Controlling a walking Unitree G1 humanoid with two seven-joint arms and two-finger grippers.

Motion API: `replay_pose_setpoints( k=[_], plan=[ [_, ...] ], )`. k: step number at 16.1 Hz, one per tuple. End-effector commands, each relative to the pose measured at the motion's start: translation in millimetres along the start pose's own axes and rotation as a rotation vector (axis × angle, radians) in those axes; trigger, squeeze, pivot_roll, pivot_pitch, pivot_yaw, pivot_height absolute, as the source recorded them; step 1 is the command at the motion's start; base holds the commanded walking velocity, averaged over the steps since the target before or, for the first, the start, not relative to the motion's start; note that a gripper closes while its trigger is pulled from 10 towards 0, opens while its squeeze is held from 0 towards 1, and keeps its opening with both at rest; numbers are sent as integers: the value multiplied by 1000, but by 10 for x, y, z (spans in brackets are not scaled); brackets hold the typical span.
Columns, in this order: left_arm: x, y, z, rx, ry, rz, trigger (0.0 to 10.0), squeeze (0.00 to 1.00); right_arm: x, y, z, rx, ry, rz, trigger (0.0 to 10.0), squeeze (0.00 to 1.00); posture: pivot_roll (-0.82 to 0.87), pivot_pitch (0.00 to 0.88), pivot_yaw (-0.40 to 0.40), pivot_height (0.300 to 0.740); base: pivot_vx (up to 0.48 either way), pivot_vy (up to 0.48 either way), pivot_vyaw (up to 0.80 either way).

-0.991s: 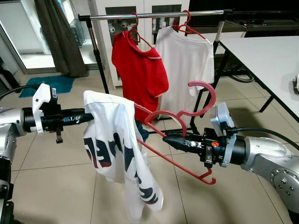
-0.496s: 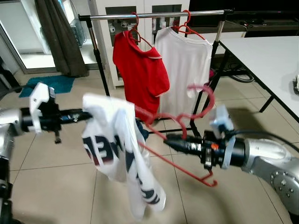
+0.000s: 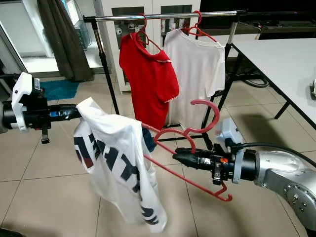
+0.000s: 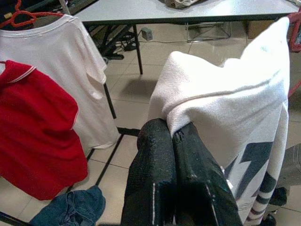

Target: Hang hanger

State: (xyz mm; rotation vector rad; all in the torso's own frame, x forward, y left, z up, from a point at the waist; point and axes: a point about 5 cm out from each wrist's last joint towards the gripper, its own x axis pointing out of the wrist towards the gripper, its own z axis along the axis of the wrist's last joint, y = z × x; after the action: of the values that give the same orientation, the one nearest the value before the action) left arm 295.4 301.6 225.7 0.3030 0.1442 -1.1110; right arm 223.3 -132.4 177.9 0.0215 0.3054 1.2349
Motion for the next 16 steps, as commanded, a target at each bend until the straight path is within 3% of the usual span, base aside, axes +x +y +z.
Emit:
replay_pose_setpoints(
  k=[1, 7, 8, 9, 10, 11, 12, 16],
  plan=[
    [-31, 39, 133, 43, -23, 11, 0, 0, -13, -7, 2, -13, 1, -4, 0, 0, -156, 0, 78, 740, 0, 0, 0],
    [2, 201, -16, 0, 89, 240, 0, 0, 0, 71, 48, -10, -44, 54, 0, 0, -158, 0, 82, 740, 0, 0, 0],
    [22, 200, -73, -8, 118, 257, 3529, 0, -4, 65, 73, -11, -63, 54, 0, 0, -156, 0, 83, 740, 0, 0, 0],
    [29, 196, -82, -9, 120, 260, 7725, 0, -2, 63, 83, -11, -69, 54, 0, 0, -155, 0, 83, 740, 0, 0, 0],
    [37, 197, -84, -19, 111, 259, 10000, 0, -1, 62, 87, -11, -71, 54, 0, 0, -155, 0, 83, 740, 0, 0, 0],
    [47, 185, -81, -22, 102, 242, 10000, 173, 0, 61, 90, -12, -73, 54, 0, 0, -154, 0, 82, 740, 0, 0, 0],
    [70, 150, -78, -34, 87, 194, 10000, 1000, 4, 58, 96, -13, -78, 54, 0, 0, -152, 0, 82, 740, 0, 0, 0],
    [21, 76, -69, -84, 85, 112, 10000, 1000, -1, 30, 121, -16, -97, 36, 0, 0, -147, 0, 81, 740, 0, 0, 0]
  ],
)
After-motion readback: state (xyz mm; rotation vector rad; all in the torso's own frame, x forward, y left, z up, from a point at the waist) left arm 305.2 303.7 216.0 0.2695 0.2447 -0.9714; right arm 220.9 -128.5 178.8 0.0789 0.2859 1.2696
